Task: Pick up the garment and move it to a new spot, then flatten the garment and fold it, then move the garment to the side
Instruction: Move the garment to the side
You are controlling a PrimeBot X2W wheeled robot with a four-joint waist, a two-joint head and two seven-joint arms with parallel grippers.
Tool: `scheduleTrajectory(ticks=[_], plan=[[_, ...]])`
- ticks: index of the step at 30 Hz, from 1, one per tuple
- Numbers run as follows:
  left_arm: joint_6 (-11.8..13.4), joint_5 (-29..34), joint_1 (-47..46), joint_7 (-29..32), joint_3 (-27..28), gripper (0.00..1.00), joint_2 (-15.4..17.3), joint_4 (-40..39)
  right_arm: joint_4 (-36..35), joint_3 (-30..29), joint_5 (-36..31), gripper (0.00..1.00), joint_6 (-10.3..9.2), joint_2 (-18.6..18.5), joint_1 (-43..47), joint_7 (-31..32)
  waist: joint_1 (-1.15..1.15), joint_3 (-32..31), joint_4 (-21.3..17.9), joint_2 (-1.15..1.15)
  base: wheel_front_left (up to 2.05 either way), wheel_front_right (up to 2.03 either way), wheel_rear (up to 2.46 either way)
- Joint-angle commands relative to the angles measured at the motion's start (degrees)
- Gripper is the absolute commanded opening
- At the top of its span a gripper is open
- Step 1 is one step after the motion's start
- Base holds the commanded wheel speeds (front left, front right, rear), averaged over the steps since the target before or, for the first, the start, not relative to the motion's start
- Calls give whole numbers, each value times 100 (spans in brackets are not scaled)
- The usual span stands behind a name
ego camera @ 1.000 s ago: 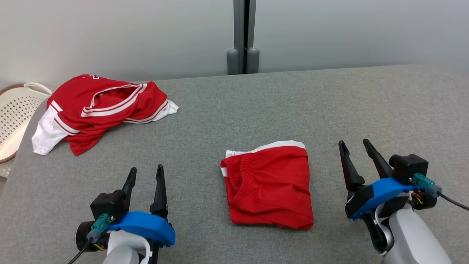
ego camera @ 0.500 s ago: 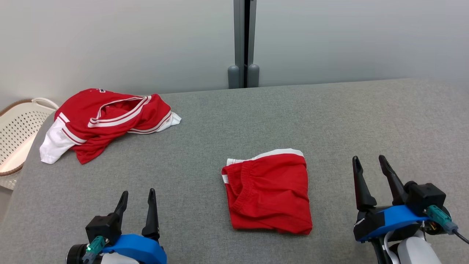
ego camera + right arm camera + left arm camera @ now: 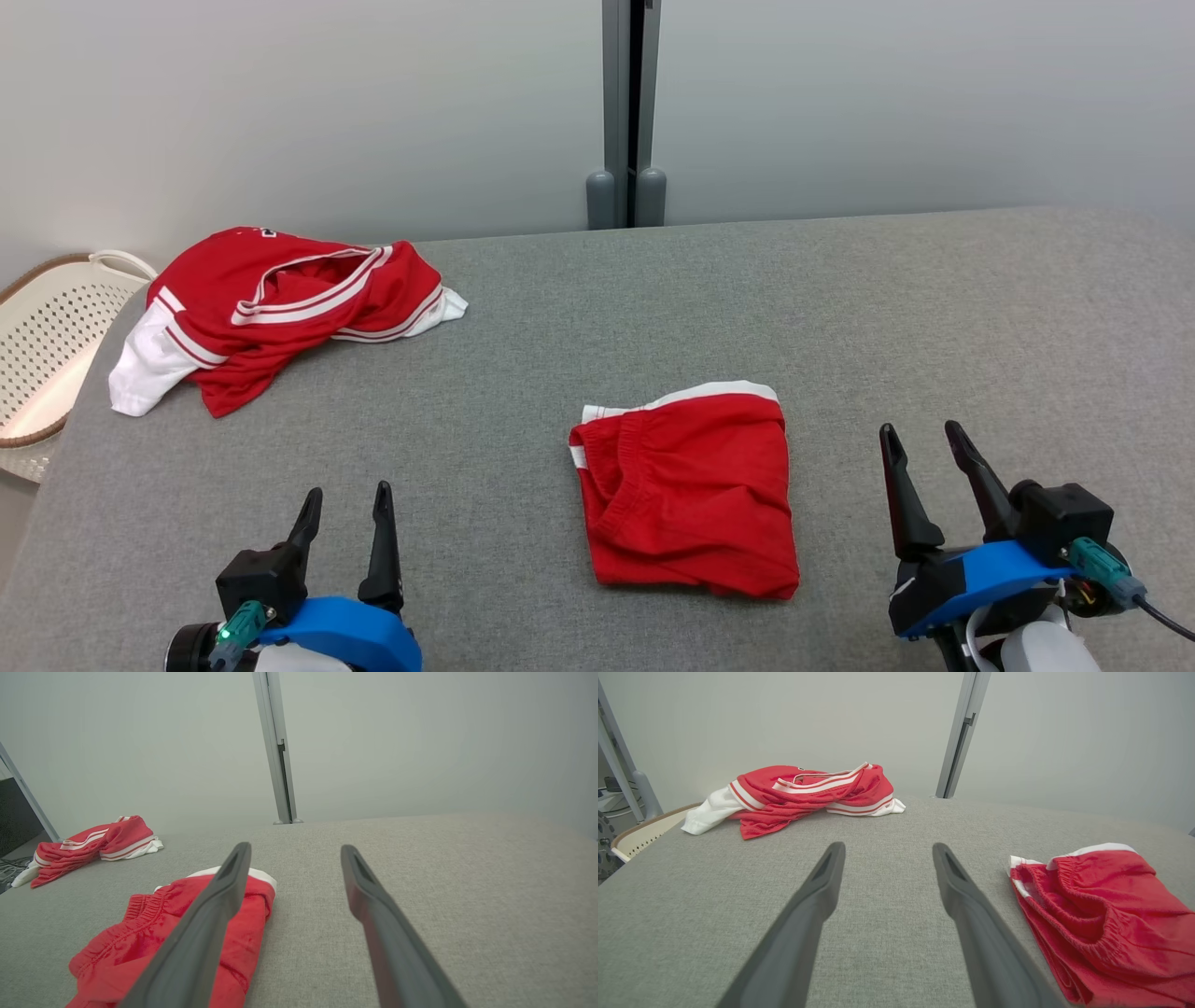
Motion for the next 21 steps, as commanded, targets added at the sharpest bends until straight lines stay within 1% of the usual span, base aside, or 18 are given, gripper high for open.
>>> scheduleTrajectory(ticks=[1,6,11,14,19,21], plan=[[23,-25,-70,-11,-13,100,34,-1,10,2,10,100,2,-1,74,7,0,3,1,0,0,0,0],[42,-48,-78,-6,-35,100,39,-7,66,4,-68,100,3,-1,33,52,0,10,13,0,0,0,0],[49,-40,-88,-1,-62,100,49,-28,131,-65,-160,100,3,-1,-106,245,0,47,62,0,0,0,0],[64,-33,-122,10,-75,100,63,-60,166,-73,-172,100,3,-1,-303,567,0,117,119,0,0,0,0],[70,-12,-238,23,-104,100,41,-120,421,-76,34,100,3,-4,-753,1399,0,325,281,0,0,0,0],[70,-5,-301,22,-122,100,11,-150,574,-63,121,100,3,-87,-961,1719,0,441,378,0,0,0,0]])
